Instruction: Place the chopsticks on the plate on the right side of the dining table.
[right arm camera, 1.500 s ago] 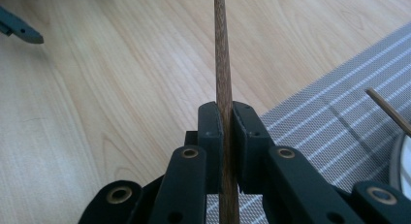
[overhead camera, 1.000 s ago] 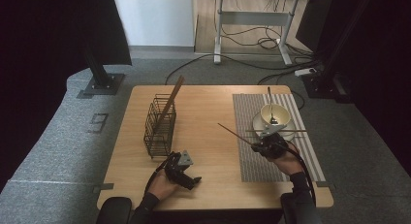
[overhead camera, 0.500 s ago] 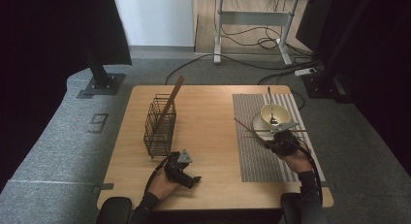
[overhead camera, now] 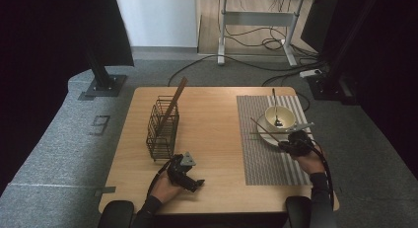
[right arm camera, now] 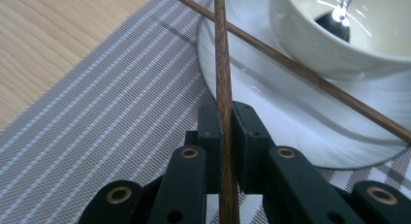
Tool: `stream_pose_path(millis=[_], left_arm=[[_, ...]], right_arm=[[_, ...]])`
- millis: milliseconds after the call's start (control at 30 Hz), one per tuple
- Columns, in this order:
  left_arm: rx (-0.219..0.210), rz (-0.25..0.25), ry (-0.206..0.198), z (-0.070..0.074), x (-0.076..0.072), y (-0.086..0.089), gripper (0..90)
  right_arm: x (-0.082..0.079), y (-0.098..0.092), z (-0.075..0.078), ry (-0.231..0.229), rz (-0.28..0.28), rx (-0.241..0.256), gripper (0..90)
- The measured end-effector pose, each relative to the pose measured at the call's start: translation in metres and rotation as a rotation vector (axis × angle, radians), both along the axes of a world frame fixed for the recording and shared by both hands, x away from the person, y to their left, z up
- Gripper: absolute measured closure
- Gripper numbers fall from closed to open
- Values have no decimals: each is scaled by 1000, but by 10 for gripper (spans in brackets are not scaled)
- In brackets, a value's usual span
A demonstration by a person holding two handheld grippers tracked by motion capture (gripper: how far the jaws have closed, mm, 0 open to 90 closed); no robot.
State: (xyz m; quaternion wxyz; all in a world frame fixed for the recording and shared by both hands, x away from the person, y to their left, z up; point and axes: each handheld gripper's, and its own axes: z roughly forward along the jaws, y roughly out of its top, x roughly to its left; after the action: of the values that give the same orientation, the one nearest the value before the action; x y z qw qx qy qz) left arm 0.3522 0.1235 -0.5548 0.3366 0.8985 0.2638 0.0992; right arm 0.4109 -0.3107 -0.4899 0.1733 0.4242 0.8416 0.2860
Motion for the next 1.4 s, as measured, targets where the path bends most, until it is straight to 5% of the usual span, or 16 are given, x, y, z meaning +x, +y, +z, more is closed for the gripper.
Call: stream_pose_path(millis=[800,1400], left_arm=[[-1,2,0,0,0,0,0],[0,5,0,0,0,-1,0]], right_arm=[[22,-21,-17,5,-58,6,804],[29,-33,-27,-11,-150,15,665]])
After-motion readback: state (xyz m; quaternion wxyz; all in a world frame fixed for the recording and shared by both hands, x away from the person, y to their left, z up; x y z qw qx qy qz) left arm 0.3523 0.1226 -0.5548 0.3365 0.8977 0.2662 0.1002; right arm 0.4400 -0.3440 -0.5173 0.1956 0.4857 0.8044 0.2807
